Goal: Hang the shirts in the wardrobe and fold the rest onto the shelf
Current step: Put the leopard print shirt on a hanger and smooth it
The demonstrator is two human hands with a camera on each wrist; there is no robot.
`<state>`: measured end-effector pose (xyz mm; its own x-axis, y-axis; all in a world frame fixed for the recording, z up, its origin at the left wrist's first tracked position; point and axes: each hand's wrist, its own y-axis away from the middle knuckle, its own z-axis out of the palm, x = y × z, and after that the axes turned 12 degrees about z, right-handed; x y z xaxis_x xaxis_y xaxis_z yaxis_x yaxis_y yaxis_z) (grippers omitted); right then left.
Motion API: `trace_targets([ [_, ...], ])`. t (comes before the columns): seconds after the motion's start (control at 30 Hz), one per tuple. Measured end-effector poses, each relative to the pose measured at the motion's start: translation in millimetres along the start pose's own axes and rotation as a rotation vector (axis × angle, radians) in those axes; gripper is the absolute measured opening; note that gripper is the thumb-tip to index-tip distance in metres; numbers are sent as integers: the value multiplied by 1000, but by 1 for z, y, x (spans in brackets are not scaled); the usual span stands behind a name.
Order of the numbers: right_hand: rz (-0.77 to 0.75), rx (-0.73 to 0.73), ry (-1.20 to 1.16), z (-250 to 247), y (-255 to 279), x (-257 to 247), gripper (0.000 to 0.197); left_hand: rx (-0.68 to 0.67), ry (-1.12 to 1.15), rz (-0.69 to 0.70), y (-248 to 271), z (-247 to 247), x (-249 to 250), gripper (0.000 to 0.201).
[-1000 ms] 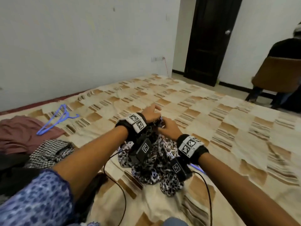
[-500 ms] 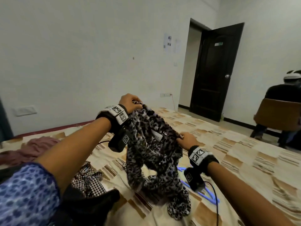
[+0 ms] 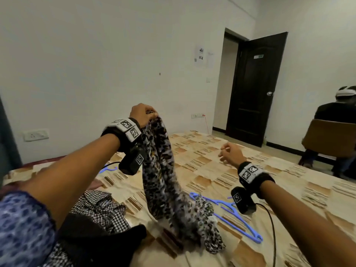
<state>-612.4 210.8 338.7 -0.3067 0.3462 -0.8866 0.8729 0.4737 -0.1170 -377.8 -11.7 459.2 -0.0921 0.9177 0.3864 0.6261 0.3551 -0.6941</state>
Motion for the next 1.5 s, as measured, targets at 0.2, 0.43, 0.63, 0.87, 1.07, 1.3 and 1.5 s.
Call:
trace_targets([
  [0.2, -155, -498, 222, 66, 43, -31, 18, -15, -5, 11, 10, 11, 0, 17],
  [0.43, -247, -343, 532, 168, 63, -32, 49, 12, -27, 3, 11, -1, -7, 18],
  [0.63, -70, -609, 517, 154, 51, -4, 29, -14, -23, -37, 15, -24, -29, 19],
  [0.87, -309, 58, 417, 16, -9, -69, 17, -328, -96, -90, 17, -50, -71, 24],
  [1.07, -484, 356, 337, -38, -33, -152, 22, 197, -66, 9, -24, -50, -40, 32],
  [1.3, -396, 228, 648, -59, -24, -133, 15, -15, -180, -12, 0, -48, -58, 20],
  [1.5, -422, 385, 421, -63, -32, -140, 18, 157, -171, -15, -23, -55, -51, 22],
])
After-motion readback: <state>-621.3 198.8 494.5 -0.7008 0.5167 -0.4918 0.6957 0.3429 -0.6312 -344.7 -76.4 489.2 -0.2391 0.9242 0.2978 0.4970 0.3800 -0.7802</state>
